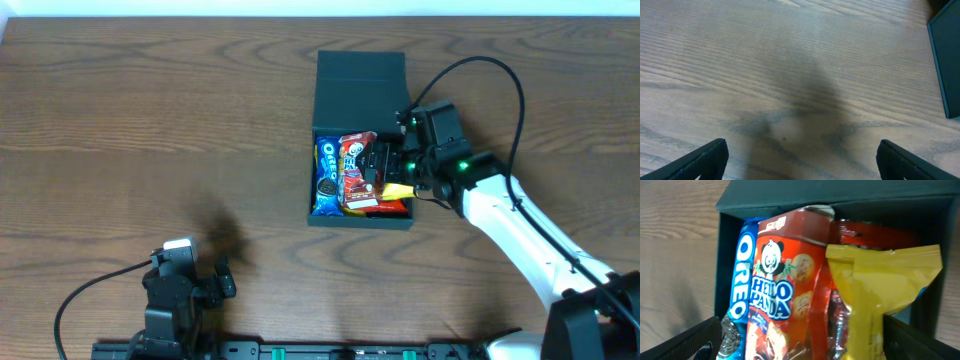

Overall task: Pack container
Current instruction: 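Lower the yellow candy into the box and open the right gripper, then withdraw the right gripper to the box's lower right corner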

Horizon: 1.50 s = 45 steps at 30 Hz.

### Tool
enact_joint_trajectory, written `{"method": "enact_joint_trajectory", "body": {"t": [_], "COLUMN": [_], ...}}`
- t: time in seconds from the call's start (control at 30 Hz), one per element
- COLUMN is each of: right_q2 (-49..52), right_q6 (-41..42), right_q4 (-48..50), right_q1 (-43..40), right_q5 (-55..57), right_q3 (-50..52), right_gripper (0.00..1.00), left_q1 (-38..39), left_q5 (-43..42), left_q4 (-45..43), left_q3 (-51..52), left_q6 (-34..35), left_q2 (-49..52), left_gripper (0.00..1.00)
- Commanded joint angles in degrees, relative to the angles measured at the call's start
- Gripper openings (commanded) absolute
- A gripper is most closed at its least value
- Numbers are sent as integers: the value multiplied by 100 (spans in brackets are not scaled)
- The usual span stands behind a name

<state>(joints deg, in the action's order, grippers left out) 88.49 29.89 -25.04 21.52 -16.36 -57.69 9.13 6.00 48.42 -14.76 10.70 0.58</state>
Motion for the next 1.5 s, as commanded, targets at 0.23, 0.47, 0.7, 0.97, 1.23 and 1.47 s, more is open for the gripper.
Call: {"method": "enact_joint_trajectory", "body": {"t": [0.23, 0.47, 0.7, 0.97, 1.23, 1.47], "right_q2": [2, 0, -304, -756, -748, -1172], "right_q6": [396, 538, 118, -127, -1115, -1484], "right_q4": [20, 22, -105, -501, -599, -1215], "right_q1": [142, 146, 140, 271, 605, 1506], "right_q5": [-125, -131, 413, 81, -1023, 570], "right_q3": [-133, -136, -358, -483, -417, -417], "right_gripper": [99, 99, 99, 99, 99, 99], "left_q1": [13, 13, 13, 13, 13, 13], "left_q5": [15, 15, 17, 17, 17, 17], "left_q4": [387, 387, 387, 387, 387, 387], "left_q3": [-2, -2, -2, -2, -2, -2], "left_q6": [-20, -20, -20, -20, -20, -20], "left_q2": [-35, -35, -35, -35, -35, -35], "left_gripper": [95, 95, 95, 95, 95, 95]}}
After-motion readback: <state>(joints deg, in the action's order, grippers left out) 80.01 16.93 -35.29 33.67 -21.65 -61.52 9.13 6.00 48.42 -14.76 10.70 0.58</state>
